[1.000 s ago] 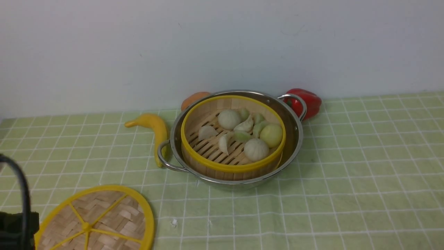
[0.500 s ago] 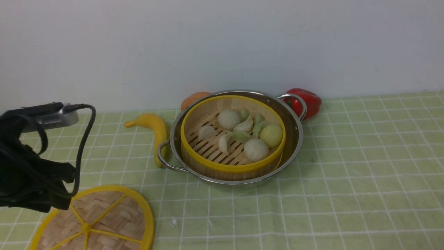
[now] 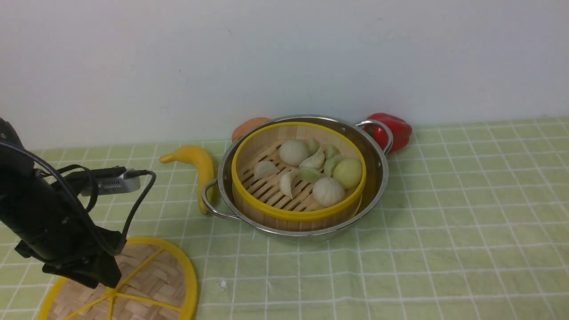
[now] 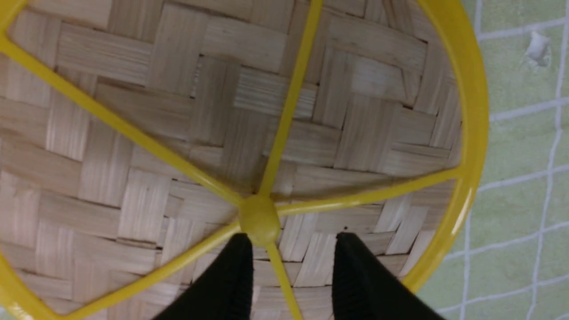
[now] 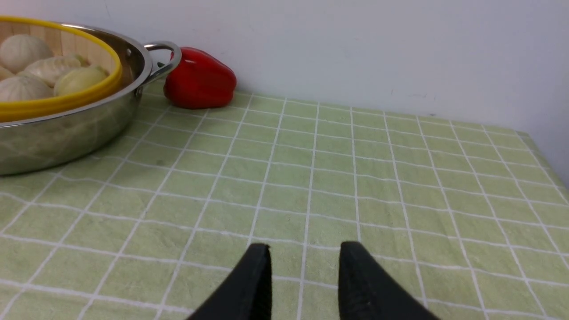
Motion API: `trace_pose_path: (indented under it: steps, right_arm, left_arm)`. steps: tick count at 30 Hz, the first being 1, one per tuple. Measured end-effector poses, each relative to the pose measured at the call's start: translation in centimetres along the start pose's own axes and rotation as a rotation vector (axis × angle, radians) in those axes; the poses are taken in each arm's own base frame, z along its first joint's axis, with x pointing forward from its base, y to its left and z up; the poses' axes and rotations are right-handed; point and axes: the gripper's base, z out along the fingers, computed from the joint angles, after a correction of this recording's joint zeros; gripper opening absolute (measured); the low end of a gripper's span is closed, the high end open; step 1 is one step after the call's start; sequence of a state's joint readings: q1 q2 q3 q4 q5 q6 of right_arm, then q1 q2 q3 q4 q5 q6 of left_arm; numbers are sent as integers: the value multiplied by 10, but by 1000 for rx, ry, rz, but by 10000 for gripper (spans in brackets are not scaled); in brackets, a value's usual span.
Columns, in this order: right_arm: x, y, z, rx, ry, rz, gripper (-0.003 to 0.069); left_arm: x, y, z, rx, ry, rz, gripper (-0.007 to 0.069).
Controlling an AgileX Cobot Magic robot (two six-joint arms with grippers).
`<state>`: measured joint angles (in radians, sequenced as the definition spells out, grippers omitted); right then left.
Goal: Place the steamer in the pot on the green tablecloth, and put the lid on the steamer.
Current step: 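Grasp the bamboo steamer lid lying on the table by its centre knob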
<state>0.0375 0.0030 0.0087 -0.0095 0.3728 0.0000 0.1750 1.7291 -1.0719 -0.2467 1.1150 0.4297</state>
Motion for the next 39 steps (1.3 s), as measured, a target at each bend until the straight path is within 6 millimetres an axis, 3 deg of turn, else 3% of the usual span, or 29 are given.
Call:
trace_pose_path:
  steps: [6, 22, 31, 35, 39]
  right_arm:
    - [0, 0, 0, 0, 0, 0, 239]
    - [0, 0, 0, 0, 0, 0, 239]
    - [0, 0, 0, 0, 0, 0, 239]
    - [0, 0, 0, 0, 0, 0, 239]
    - [0, 0, 0, 0, 0, 0, 239]
  left_arm:
    - [-3, 4, 13, 15, 44, -8, 243]
    - [-8, 9, 18, -18, 14, -12, 201]
    - [-10, 12, 28, -11, 48, -26, 267]
    - [-9, 12, 28, -11, 50, -58, 221]
    - [-9, 11, 27, 1, 62, -70, 116]
